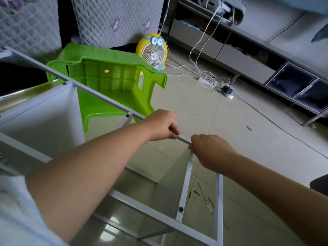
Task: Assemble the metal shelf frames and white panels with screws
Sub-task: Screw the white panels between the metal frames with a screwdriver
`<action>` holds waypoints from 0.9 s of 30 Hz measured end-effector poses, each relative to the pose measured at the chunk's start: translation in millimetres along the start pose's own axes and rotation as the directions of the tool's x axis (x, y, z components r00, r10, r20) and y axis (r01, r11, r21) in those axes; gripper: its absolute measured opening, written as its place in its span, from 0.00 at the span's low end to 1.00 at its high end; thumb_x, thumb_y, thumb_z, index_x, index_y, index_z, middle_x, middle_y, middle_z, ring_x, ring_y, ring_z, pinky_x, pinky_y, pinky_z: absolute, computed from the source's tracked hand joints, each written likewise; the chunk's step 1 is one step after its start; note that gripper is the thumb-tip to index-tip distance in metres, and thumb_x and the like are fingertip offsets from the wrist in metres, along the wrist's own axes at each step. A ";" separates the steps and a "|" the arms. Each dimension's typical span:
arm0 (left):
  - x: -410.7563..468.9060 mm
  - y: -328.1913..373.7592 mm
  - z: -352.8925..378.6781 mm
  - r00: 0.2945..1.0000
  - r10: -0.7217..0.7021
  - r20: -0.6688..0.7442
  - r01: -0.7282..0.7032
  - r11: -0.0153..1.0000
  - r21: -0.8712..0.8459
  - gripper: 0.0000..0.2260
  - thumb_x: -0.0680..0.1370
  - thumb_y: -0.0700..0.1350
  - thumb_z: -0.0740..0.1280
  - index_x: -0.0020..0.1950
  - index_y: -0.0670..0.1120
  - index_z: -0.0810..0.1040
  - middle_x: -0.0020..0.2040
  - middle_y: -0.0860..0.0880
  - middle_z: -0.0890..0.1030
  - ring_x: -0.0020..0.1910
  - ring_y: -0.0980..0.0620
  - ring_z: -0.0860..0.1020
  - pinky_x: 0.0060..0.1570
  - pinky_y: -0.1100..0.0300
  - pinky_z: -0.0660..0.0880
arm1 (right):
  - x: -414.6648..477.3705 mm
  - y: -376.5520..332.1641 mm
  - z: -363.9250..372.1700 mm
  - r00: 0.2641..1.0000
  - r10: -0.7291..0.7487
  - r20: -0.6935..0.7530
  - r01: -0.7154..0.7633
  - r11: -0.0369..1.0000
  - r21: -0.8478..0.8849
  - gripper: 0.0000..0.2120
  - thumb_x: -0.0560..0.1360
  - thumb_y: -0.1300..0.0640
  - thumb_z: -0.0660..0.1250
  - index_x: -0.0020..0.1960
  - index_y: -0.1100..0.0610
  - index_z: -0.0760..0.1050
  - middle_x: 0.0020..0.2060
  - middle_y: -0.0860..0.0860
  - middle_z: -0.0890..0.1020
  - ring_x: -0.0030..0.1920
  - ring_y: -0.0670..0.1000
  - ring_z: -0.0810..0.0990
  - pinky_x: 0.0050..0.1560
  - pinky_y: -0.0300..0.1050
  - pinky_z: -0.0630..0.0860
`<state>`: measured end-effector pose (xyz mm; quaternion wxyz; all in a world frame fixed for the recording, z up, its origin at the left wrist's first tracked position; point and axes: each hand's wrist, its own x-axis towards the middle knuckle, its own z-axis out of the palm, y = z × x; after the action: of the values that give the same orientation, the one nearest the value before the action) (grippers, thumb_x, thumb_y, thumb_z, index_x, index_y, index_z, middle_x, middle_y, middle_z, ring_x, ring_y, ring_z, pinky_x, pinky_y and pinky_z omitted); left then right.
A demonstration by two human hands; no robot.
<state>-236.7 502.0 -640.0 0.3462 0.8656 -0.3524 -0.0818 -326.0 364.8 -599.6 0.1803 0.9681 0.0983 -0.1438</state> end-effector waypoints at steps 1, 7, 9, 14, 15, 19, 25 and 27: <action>0.1 -0.1 0.3 1.000 0.003 -0.004 -0.003 1.000 0.004 0.09 0.72 0.39 0.72 0.51 0.41 0.83 0.48 0.45 0.80 0.44 0.54 0.75 0.33 0.79 0.62 | -1.7 -2.7 3.2 0.999 0.032 -0.020 -0.032 0.999 0.009 0.10 0.82 0.51 0.47 0.46 0.54 0.62 0.31 0.46 0.61 0.33 0.50 0.66 0.32 0.42 0.62; 0.5 -0.4 0.7 1.000 -0.006 -0.013 0.006 1.000 0.008 0.09 0.72 0.39 0.72 0.51 0.40 0.83 0.48 0.45 0.81 0.48 0.49 0.78 0.35 0.77 0.63 | 1.9 -11.5 5.9 0.972 0.236 0.005 -0.236 0.971 0.039 0.09 0.80 0.58 0.52 0.41 0.55 0.63 0.29 0.49 0.65 0.27 0.47 0.63 0.25 0.39 0.58; 0.3 0.4 1.0 1.000 -0.006 -0.019 0.006 1.000 0.018 0.09 0.71 0.39 0.72 0.50 0.41 0.83 0.48 0.45 0.81 0.48 0.49 0.78 0.35 0.72 0.64 | 2.8 -12.3 5.9 0.967 0.255 0.021 -0.256 0.964 0.066 0.08 0.80 0.58 0.52 0.44 0.56 0.66 0.30 0.49 0.66 0.28 0.47 0.64 0.25 0.39 0.60; 1.0 1.8 0.0 1.000 -0.023 -0.012 0.023 0.999 0.024 0.09 0.71 0.40 0.72 0.51 0.41 0.83 0.49 0.45 0.81 0.49 0.49 0.78 0.36 0.74 0.63 | -8.0 -3.1 -4.2 0.988 0.155 -0.011 -0.149 0.966 0.213 0.15 0.80 0.44 0.51 0.51 0.56 0.66 0.36 0.48 0.70 0.36 0.49 0.71 0.36 0.43 0.71; 1.1 1.8 -0.2 1.000 -0.024 -0.008 0.024 0.999 0.026 0.09 0.71 0.40 0.72 0.51 0.42 0.83 0.49 0.45 0.81 0.49 0.50 0.77 0.36 0.75 0.63 | -10.6 -0.8 -6.4 0.993 0.111 -0.034 -0.100 0.965 0.243 0.14 0.79 0.46 0.54 0.54 0.56 0.67 0.41 0.49 0.73 0.41 0.50 0.73 0.42 0.45 0.73; 0.9 1.4 0.4 0.999 -0.022 -0.024 0.022 0.999 0.029 0.08 0.71 0.40 0.72 0.50 0.41 0.83 0.48 0.45 0.81 0.47 0.51 0.77 0.35 0.77 0.62 | -11.4 7.2 -5.0 0.998 -0.012 -0.068 0.025 0.981 0.194 0.11 0.79 0.57 0.57 0.59 0.55 0.72 0.53 0.51 0.75 0.52 0.52 0.75 0.53 0.47 0.74; 1.8 1.2 2.1 0.999 -0.022 -0.037 0.023 0.999 0.030 0.09 0.71 0.39 0.73 0.50 0.40 0.83 0.48 0.43 0.81 0.49 0.48 0.78 0.38 0.72 0.65 | -9.4 9.5 6.5 0.994 -0.023 -0.106 0.037 0.990 0.134 0.09 0.79 0.60 0.56 0.57 0.56 0.70 0.50 0.51 0.74 0.43 0.49 0.70 0.44 0.40 0.70; 1.7 1.0 2.2 0.999 -0.023 -0.037 0.024 0.999 0.028 0.09 0.70 0.38 0.73 0.50 0.40 0.83 0.47 0.43 0.81 0.49 0.47 0.78 0.39 0.71 0.66 | -10.1 6.3 10.3 0.993 -0.003 -0.117 0.019 0.991 0.135 0.07 0.79 0.61 0.56 0.56 0.56 0.69 0.49 0.52 0.73 0.41 0.48 0.67 0.41 0.40 0.67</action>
<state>-236.9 499.1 -640.8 0.3394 0.8758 -0.3371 -0.0647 -336.4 353.8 -603.6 0.1071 0.9843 0.1039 -0.0946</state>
